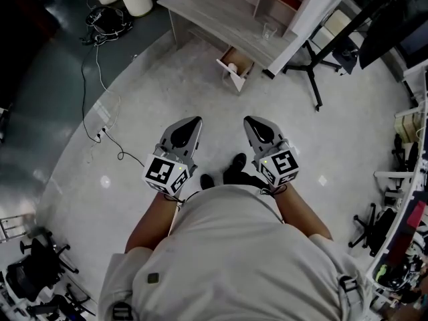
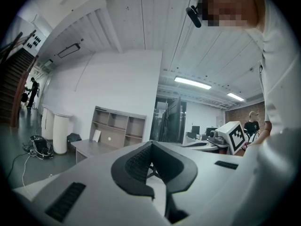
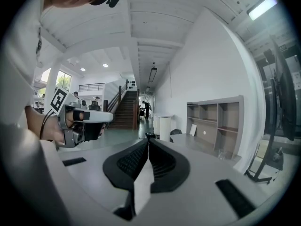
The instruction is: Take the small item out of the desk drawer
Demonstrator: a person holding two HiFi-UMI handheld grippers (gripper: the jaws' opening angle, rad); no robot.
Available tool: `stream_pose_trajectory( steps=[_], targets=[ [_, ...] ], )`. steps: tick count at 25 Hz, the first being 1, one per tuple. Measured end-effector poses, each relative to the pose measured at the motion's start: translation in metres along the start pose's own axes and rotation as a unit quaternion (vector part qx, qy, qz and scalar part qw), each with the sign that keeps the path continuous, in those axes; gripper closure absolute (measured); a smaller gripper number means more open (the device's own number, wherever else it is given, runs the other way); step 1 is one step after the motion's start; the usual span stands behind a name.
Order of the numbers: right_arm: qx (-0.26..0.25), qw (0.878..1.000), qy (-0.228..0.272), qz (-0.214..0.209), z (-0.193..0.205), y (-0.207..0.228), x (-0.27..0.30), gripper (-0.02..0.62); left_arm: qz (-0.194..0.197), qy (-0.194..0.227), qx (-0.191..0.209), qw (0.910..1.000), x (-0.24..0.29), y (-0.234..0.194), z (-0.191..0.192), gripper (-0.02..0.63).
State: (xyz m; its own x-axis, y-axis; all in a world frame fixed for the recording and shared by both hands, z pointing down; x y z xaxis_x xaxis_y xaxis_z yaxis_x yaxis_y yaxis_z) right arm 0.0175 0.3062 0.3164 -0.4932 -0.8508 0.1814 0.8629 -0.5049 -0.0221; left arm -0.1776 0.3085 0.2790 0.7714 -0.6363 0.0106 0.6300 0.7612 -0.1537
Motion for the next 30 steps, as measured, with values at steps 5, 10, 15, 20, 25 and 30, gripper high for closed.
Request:
stream_pose_trajectory(
  steps=[5,10,15,20,25,30],
  targets=[
    [0.012,1.000,0.000,-0.009,0.003,0.022,0.028,0.574,-0.007,-0.010,0.001,0.9999,0.026,-0.018,0.002,0.591],
    [0.023,1.000,-0.001,-0.017,0.005,0.063,0.064,0.574,-0.017,-0.021,0.003,0.9996,0.068,-0.040,0.001,0.591],
    [0.038,0.999,-0.004,-0.034,0.009,0.109,0.096,0.574,-0.028,-0.026,0.006,0.9993,0.121,-0.062,-0.001,0.591],
    [0.042,0.998,-0.007,-0.051,0.013,0.153,0.116,0.574,-0.029,-0.027,0.013,0.9991,0.177,-0.072,-0.006,0.591],
    [0.035,0.999,0.012,-0.029,0.007,0.199,0.121,0.574,-0.028,-0.027,0.017,0.9991,0.222,-0.077,-0.012,0.591],
    [0.051,0.998,0.013,-0.017,0.010,0.234,0.123,0.574,-0.009,-0.030,0.019,0.9993,0.262,-0.078,-0.011,0.591]
  ],
)
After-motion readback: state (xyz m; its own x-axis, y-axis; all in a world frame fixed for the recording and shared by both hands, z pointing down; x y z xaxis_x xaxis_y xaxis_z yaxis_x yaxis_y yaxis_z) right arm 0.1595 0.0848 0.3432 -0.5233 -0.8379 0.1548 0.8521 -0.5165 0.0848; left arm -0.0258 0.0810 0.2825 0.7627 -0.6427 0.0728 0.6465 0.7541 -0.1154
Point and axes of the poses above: the fingertips, and each gripper's own axes: x forward along the fingers, y to its right, z out of its underside, the point moved 5 cm from there along -x, backward along the fingers, and after that the axes turned 9 degrees about z, right-handed, at the moved point
